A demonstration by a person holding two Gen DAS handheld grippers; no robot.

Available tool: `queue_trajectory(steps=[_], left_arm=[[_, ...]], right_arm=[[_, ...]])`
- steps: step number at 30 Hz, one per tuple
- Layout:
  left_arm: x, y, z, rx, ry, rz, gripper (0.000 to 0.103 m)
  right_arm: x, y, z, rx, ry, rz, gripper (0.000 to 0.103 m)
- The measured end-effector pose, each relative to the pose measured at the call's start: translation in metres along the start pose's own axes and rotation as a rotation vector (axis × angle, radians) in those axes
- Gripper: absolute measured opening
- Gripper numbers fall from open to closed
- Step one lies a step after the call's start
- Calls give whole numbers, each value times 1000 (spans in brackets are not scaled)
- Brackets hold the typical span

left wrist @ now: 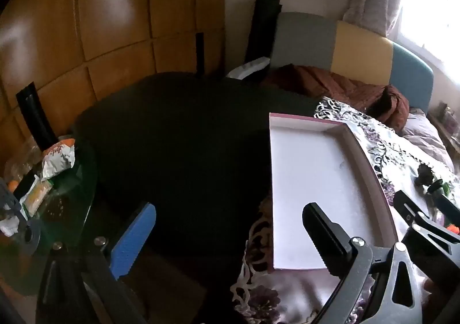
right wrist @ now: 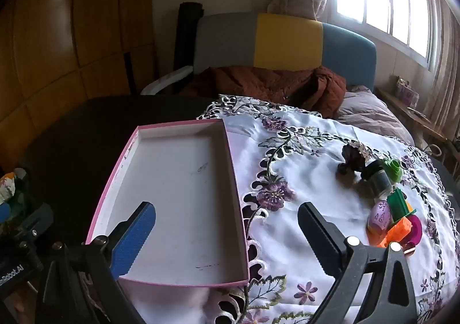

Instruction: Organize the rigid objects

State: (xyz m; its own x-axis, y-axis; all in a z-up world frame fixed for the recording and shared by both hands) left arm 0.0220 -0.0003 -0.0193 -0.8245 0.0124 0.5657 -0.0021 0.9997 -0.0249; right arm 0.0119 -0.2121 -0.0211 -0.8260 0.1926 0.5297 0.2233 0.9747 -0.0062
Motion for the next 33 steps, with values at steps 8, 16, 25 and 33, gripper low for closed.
queue_trajectory(steps=[8,16,25,33], left_arm=[[-2,4,4,2,7,-5,103],[-4,5,10,-9,8,-9,103],[2,3,5,-31,-13,-27,103],[4,1,2,-49,-17,-31,103]], right_arm=[[0,0,-1,-3,-8,3,101],[1,-1,-1,-8,-2,0,101],[1,-3,0,8,-15,-1,101],[3,-4,-3,7,-20,0,101]])
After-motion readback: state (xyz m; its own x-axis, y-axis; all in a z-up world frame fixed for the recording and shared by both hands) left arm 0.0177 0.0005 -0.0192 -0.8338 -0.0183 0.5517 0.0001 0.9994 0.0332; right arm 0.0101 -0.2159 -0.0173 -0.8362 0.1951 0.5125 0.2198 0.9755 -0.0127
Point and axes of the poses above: each gripper's, at about its wrist camera, not at the fingertips, and x roughly against the way its jaws point, y to its left, z to its underside, the point moved 3 cm from there along -x, roughly the way its jaws point, and after that the axes turned 7 degrees about -y, right-handed, at the moved point
